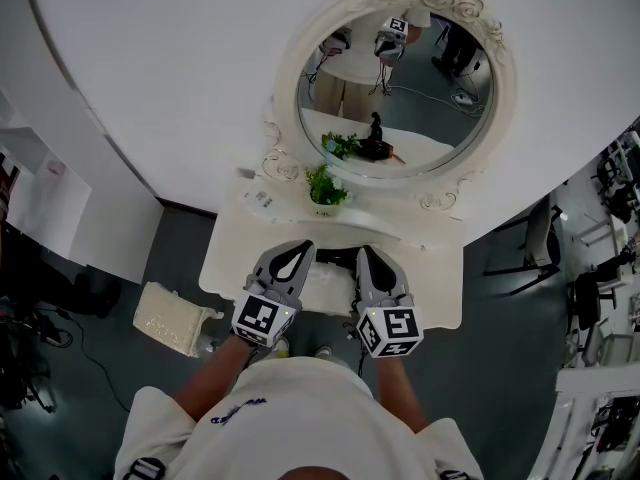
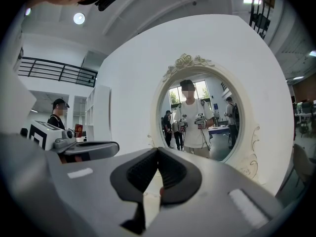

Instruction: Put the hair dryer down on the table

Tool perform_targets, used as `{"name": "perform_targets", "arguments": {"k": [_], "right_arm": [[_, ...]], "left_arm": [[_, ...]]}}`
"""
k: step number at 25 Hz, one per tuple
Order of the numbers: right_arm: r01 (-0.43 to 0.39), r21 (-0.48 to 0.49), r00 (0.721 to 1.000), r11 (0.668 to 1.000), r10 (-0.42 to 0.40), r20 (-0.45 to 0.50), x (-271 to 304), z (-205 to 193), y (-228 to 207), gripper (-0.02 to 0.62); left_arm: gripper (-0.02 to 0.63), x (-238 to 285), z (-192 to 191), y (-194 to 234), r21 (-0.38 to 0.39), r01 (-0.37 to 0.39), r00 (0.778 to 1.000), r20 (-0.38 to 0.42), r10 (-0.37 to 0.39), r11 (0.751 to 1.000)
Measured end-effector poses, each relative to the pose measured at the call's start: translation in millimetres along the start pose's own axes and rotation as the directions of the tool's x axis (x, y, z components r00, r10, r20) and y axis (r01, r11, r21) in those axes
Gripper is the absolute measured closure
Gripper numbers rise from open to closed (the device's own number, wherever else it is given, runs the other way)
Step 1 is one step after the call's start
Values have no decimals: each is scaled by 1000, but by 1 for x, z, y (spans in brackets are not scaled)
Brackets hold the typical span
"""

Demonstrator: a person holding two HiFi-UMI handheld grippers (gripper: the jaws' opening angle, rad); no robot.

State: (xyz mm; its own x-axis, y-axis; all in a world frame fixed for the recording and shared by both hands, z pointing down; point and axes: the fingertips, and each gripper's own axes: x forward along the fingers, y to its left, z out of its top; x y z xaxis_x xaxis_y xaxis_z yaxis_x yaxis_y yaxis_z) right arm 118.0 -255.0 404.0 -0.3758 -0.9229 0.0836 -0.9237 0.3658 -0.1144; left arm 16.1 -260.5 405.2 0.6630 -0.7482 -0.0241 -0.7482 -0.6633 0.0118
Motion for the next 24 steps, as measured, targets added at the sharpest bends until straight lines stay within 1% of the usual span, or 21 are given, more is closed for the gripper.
{"name": "perform_targets", "arguments": {"k": [7, 14, 18, 21, 24], "right_arm": [[3, -21, 1000, 1000, -3, 0, -1, 1, 0, 584], [18, -30, 1000, 999, -17, 10, -5, 6, -3, 584], [67, -112, 993, 992, -55, 106, 3, 36, -20, 584], [72, -136, 985, 988, -50, 164, 15, 59, -25, 584], [71, -132, 980, 989, -44, 195, 17, 62, -25, 584]], "left_arm": [[595, 0, -3, -1, 2, 2, 1000, -4, -2, 1000], [595, 2, 4, -6, 9, 15, 1000, 5, -15, 1000], [595, 23, 24, 1, 18, 13, 1000, 21, -13, 1000], [595, 38, 49, 9, 78, 7, 995, 100, -15, 997], [595, 40, 54, 8, 110, 5, 990, 139, -21, 994]]}}
